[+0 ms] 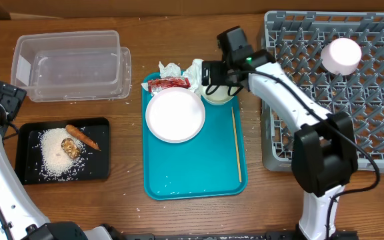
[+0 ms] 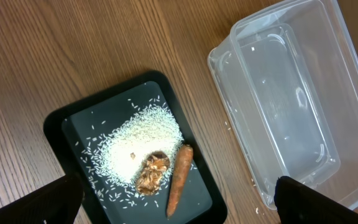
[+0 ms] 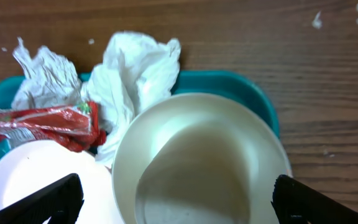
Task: Sort waste into correct bins and load items into the dishwasher
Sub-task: 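Move the right gripper back to the small white cup, then grasp the small white cup with the right gripper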
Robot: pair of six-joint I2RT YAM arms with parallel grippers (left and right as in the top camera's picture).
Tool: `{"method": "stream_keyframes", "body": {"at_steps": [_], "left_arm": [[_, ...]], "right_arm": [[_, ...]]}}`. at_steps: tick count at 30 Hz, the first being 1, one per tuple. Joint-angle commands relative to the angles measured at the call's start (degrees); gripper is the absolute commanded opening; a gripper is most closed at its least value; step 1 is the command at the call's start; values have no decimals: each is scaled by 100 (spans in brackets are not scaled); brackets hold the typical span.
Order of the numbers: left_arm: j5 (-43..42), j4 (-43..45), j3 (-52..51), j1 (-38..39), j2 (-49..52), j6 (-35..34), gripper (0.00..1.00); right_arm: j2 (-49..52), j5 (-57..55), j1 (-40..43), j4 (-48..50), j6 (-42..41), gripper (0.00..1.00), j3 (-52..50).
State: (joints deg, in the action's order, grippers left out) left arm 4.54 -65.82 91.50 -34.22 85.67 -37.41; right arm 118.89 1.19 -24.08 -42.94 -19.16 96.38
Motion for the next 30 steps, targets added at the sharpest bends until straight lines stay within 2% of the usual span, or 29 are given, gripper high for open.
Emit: {"method": "stream_keyframes", "body": {"at_steps": [1, 5, 16, 30], "left_arm": [[-11, 2, 0, 11, 37, -74, 100], [-11, 2, 0, 11, 37, -76, 100], [-11, 2, 0, 11, 46, -76, 100], [-11, 2, 0, 11, 46, -76, 100]], "right_arm": [[94, -114, -35, -48, -66, 100, 74], [94, -116, -35, -146, -116, 93, 72], [94, -116, -35, -216, -173, 88, -44], [125, -269, -37, 92, -168, 88, -162]]}}
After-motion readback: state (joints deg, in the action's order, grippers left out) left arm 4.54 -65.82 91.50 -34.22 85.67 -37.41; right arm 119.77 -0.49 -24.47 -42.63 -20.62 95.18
